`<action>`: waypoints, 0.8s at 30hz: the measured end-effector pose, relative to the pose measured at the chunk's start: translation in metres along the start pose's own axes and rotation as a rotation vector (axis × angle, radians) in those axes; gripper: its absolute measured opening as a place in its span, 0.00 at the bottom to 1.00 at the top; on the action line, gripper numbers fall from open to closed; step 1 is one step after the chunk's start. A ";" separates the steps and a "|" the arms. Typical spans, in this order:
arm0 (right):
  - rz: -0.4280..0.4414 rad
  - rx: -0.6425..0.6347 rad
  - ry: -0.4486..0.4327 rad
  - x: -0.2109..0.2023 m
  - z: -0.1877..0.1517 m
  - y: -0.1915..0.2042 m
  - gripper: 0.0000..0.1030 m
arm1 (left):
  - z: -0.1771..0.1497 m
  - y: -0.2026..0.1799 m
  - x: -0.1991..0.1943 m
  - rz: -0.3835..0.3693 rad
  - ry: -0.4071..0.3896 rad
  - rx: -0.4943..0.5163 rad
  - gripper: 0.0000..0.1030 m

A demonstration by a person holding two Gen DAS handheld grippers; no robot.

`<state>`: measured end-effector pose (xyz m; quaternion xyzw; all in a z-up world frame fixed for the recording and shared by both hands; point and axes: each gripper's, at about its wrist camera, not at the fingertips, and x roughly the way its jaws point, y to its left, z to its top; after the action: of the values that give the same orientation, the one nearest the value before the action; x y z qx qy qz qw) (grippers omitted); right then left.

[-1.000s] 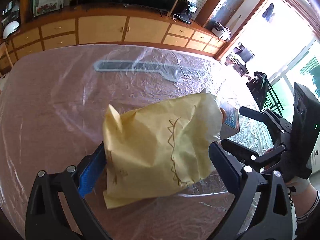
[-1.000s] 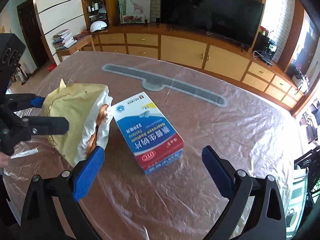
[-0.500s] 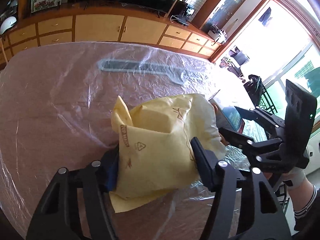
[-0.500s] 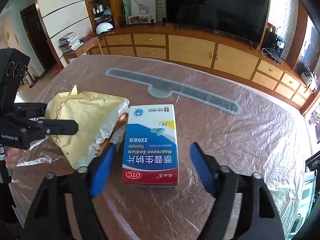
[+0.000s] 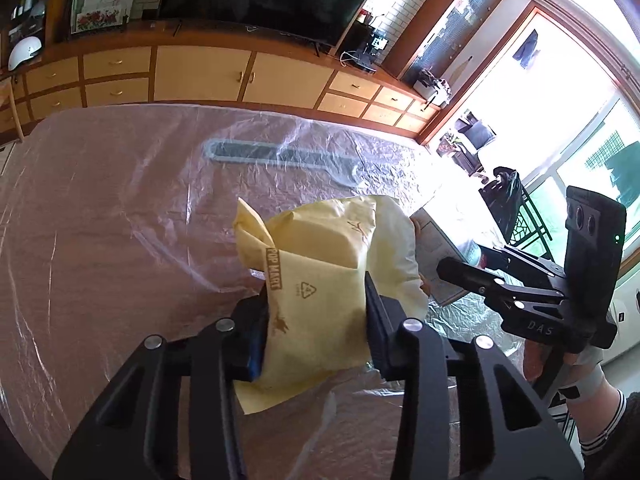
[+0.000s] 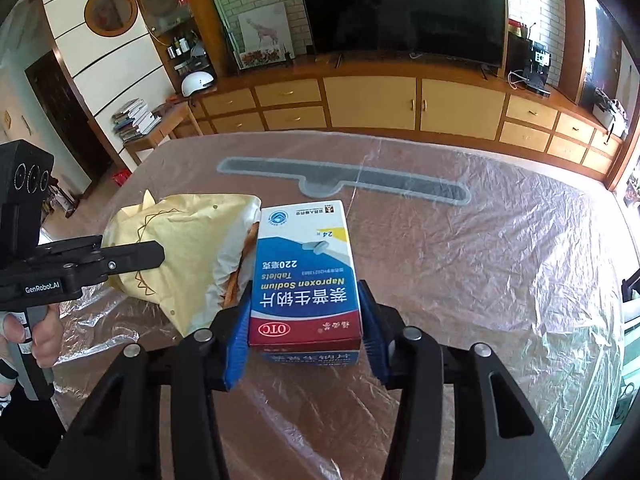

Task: Collect trash
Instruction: 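Carry the yellow bag and medicine box with both tools over the bin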

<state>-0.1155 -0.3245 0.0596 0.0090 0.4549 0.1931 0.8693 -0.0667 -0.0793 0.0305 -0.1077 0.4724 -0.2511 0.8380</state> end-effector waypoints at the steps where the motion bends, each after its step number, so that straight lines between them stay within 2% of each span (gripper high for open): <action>1: -0.005 -0.005 -0.005 -0.002 0.000 0.001 0.45 | 0.000 -0.001 -0.002 -0.002 -0.003 0.000 0.39; 6: -0.003 -0.002 -0.023 -0.013 -0.001 0.005 0.45 | -0.002 -0.004 -0.012 -0.002 -0.024 0.001 0.39; 15: -0.047 -0.014 -0.025 -0.034 -0.020 0.015 0.45 | -0.020 -0.023 -0.028 0.057 -0.043 0.039 0.39; 24: -0.040 0.076 -0.025 -0.065 -0.055 0.007 0.45 | -0.045 -0.032 -0.050 0.102 -0.067 0.060 0.39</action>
<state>-0.1947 -0.3488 0.0796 0.0354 0.4509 0.1581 0.8777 -0.1364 -0.0780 0.0574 -0.0667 0.4412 -0.2183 0.8679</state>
